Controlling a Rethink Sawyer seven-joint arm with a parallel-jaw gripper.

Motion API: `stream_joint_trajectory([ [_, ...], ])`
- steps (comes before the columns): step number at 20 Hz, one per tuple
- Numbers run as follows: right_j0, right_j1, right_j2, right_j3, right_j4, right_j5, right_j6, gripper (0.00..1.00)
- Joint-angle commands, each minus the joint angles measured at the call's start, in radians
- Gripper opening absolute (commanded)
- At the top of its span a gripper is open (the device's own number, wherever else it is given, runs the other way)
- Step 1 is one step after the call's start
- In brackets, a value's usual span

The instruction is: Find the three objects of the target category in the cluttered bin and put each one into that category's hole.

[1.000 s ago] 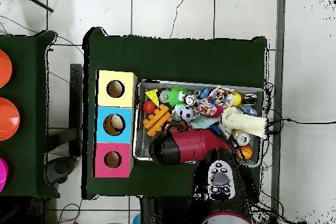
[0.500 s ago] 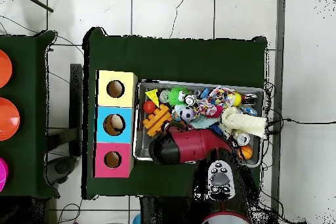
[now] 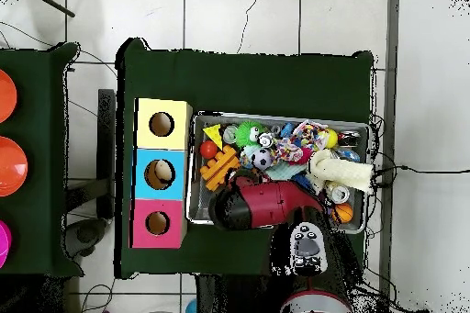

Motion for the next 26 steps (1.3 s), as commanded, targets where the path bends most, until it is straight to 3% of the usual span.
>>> stream_joint_trajectory([
  [1, -0.010, 0.049, 0.028, 0.039, -0.024, -0.071, 0.091, 1.00],
  [26, -0.068, 0.046, 0.056, 0.080, -0.046, -0.122, 0.055, 1.00],
])
